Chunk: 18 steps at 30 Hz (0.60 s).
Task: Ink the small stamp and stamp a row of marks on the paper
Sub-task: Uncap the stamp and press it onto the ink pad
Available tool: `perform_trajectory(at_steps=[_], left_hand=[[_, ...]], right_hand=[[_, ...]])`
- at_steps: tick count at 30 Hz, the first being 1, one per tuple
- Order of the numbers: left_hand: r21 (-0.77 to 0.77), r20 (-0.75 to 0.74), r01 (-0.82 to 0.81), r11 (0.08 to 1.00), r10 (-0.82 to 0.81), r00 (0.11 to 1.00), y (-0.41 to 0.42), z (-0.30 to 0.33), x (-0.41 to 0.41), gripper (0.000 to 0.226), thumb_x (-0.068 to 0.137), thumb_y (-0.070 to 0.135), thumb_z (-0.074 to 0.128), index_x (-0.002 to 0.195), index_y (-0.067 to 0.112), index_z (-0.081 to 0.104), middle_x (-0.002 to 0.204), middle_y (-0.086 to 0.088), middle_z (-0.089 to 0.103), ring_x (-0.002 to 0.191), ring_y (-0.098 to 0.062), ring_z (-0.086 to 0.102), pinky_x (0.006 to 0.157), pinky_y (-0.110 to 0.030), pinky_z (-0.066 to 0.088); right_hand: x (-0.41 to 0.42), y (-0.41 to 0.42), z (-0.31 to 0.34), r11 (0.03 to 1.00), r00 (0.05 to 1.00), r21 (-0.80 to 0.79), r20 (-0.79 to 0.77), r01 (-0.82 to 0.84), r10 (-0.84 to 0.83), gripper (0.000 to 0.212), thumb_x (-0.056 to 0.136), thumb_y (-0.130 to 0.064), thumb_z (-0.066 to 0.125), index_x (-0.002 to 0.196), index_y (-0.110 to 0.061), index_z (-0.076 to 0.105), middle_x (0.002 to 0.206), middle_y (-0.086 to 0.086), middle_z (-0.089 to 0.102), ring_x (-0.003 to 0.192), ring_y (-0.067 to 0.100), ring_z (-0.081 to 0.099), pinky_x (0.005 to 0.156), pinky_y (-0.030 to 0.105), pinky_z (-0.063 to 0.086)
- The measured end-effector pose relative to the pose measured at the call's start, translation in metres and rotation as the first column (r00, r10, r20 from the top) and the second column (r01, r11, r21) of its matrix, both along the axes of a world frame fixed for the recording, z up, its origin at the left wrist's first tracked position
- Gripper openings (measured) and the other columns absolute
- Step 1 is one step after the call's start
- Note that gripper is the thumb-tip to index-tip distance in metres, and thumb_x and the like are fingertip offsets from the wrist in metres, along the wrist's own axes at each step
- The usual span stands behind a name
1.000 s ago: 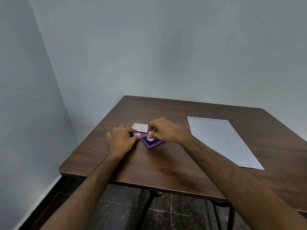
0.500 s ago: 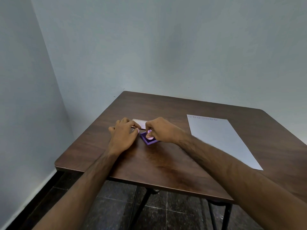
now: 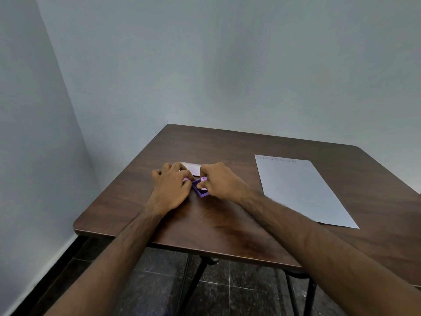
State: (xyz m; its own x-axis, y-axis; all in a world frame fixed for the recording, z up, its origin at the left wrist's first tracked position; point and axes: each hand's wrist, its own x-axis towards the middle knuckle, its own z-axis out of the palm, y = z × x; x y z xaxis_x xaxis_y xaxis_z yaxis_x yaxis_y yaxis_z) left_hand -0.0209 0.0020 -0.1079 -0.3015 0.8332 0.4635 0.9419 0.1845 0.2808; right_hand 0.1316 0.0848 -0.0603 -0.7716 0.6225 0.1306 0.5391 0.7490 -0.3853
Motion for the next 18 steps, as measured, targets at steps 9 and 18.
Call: perform_trajectory(at_steps=[9,18], left_hand=[[0.003,0.01,0.006,1.0,-0.007,1.0,0.0003,-0.0016,-0.002,0.033,0.092,0.026,0.043,0.097,0.035,0.074,0.111,0.011,0.056,0.105,-0.012,0.042,0.082,-0.037,0.019],[0.025,0.017,0.006,1.0,-0.006,1.0,0.0007,-0.0018,-0.001,0.034,0.094,0.023,0.042,0.097,0.034,0.075,0.111,0.01,0.056,0.105,-0.013,0.043,0.083,-0.036,0.018]], right_hand=[[0.0033,0.0037,0.0035,0.998,0.998,-0.028,-0.023,-0.062,0.062,0.01,0.088,-0.016,0.073,0.092,-0.011,0.065,0.09,0.008,0.07,0.071,0.018,0.057,0.064,0.031,0.044],[0.0002,-0.0009,-0.0011,1.0,1.0,-0.026,-0.02,-0.011,0.011,0.016,0.09,-0.022,0.071,0.086,-0.018,0.056,0.085,0.002,0.063,0.068,0.012,0.053,0.056,0.026,0.039]])
